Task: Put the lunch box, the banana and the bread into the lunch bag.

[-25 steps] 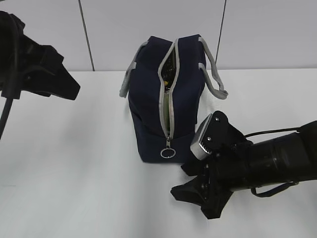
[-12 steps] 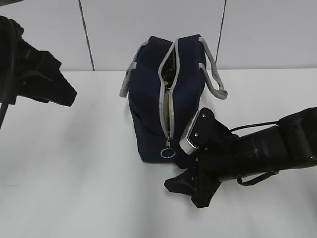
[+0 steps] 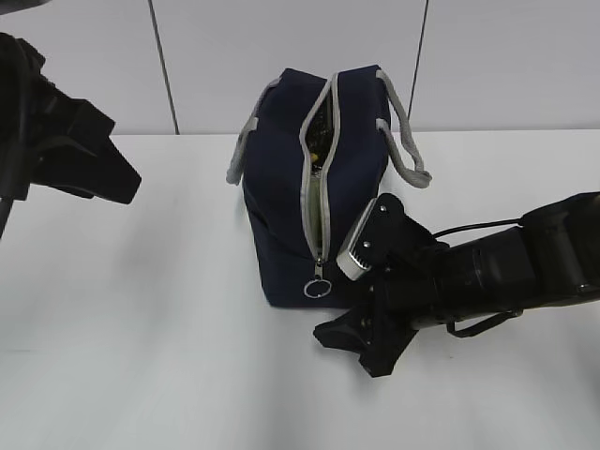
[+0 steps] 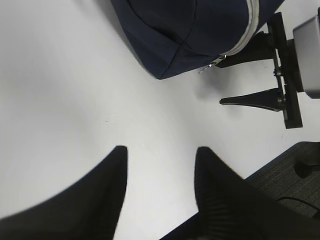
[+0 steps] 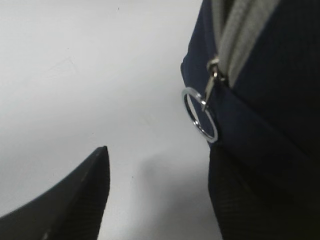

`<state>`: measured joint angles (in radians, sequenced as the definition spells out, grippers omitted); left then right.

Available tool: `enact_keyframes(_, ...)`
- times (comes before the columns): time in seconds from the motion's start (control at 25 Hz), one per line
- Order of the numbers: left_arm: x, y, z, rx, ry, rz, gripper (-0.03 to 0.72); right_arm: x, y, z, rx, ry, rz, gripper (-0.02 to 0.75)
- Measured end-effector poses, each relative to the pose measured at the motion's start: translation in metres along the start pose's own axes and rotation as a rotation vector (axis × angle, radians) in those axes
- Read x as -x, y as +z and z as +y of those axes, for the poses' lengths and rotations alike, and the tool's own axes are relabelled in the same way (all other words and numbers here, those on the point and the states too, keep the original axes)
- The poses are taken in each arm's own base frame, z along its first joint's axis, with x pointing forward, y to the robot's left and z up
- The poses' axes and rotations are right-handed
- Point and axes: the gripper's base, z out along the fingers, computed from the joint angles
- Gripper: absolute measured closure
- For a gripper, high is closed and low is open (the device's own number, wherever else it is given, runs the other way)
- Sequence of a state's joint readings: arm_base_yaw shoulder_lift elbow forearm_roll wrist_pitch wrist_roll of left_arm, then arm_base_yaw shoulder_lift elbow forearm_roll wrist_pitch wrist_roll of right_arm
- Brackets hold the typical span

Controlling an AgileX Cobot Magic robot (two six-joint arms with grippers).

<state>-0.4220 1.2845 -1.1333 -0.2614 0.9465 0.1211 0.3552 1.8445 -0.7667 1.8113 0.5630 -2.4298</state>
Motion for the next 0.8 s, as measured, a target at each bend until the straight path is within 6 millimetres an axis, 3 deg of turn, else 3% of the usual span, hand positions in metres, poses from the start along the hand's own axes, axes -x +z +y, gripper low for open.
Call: enact_keyframes(0.8, -0.0013, 0.0, 0.0, 0.0, 0.001, 0.014, 0.369, -0.002, -0.0001, -0.0068, -0.056, -0.004, 0.049, 0.26)
